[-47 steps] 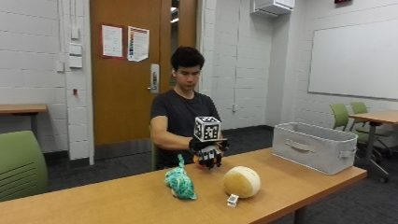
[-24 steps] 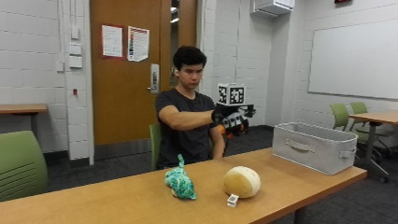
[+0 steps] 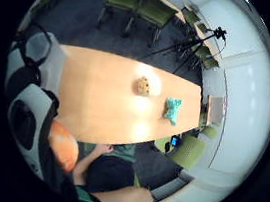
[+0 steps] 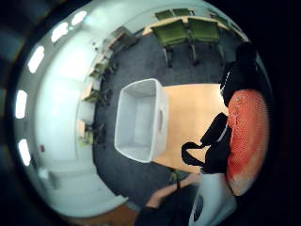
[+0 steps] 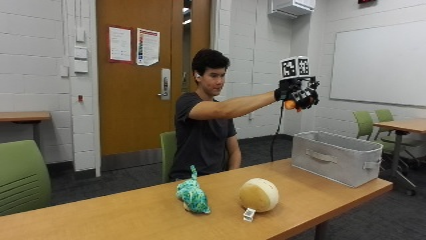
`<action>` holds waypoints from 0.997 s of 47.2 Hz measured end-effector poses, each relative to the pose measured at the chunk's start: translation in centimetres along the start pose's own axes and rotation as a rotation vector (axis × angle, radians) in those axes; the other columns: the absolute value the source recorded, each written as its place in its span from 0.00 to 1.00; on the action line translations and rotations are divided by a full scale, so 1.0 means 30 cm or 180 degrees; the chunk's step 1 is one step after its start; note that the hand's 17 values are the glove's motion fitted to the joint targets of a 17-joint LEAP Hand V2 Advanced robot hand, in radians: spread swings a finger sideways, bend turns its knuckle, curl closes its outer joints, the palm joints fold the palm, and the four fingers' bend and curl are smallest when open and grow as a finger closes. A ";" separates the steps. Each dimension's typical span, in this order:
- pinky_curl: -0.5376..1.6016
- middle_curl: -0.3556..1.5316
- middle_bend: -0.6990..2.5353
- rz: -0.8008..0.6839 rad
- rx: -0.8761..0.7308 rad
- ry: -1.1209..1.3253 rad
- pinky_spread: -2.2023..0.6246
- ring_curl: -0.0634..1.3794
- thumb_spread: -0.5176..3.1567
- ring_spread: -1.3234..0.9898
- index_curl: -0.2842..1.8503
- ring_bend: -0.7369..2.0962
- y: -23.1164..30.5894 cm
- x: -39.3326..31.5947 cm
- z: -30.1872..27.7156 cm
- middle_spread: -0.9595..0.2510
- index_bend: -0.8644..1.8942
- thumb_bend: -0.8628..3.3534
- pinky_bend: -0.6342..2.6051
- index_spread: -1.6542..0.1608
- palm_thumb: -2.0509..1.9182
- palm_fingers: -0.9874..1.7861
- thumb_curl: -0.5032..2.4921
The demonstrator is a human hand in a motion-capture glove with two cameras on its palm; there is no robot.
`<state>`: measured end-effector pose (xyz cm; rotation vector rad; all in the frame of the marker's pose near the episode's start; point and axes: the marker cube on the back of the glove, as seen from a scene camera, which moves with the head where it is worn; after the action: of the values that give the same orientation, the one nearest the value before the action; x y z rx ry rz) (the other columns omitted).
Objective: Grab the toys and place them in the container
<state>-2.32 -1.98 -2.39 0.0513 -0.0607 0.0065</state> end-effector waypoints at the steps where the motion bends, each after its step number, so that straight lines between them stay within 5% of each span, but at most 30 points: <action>1: 0.48 0.56 0.46 -0.0023 0.0009 -0.0006 0.61 0.41 0.31 0.39 0.32 0.68 -0.004 -0.036 -0.010 0.47 0.38 0.25 0.49 0.69 0.69 0.76 0.46; 16: 0.48 0.58 0.46 -0.0506 0.0052 -0.0092 0.61 0.41 0.31 0.39 0.36 0.68 -0.004 -0.628 -0.014 0.46 0.38 0.24 0.48 0.68 0.69 0.76 0.49; 23: 0.48 0.59 0.46 -0.0727 -0.0056 -0.0302 0.61 0.41 0.31 0.39 0.38 0.68 -0.159 -0.485 0.072 0.46 0.38 0.24 0.49 0.68 0.68 0.76 0.50; 33: 0.48 0.60 0.46 -0.1476 -0.0145 -0.0492 0.61 0.41 0.32 0.39 0.40 0.69 -0.136 -0.500 0.156 0.45 0.37 0.24 0.49 0.68 0.68 0.75 0.52; 36: 0.48 0.59 0.44 -0.1408 -0.0199 -0.0365 0.61 0.40 0.33 0.39 0.39 0.68 -0.144 -0.484 0.186 0.45 0.35 0.23 0.50 0.68 0.66 0.71 0.52; 37: 0.50 0.56 0.36 -0.1399 -0.0187 -0.0289 0.63 0.37 0.38 0.42 0.38 0.63 -0.149 -0.474 0.193 0.53 0.33 0.18 0.53 0.69 0.58 0.50 0.48; 40: 0.53 0.55 0.32 -0.1367 -0.0121 -0.0202 0.66 0.41 0.41 0.46 0.41 0.60 -0.155 -0.459 0.200 0.62 0.36 0.17 0.57 0.72 0.52 0.35 0.44; 47: 0.49 0.50 0.29 -0.1157 -0.0101 -0.0260 0.71 0.30 0.44 0.50 0.35 0.56 -0.150 -0.442 0.183 0.73 0.35 0.18 0.58 0.73 0.48 0.36 0.38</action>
<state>-15.85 -6.81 2.05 0.0302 -0.1323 -0.3598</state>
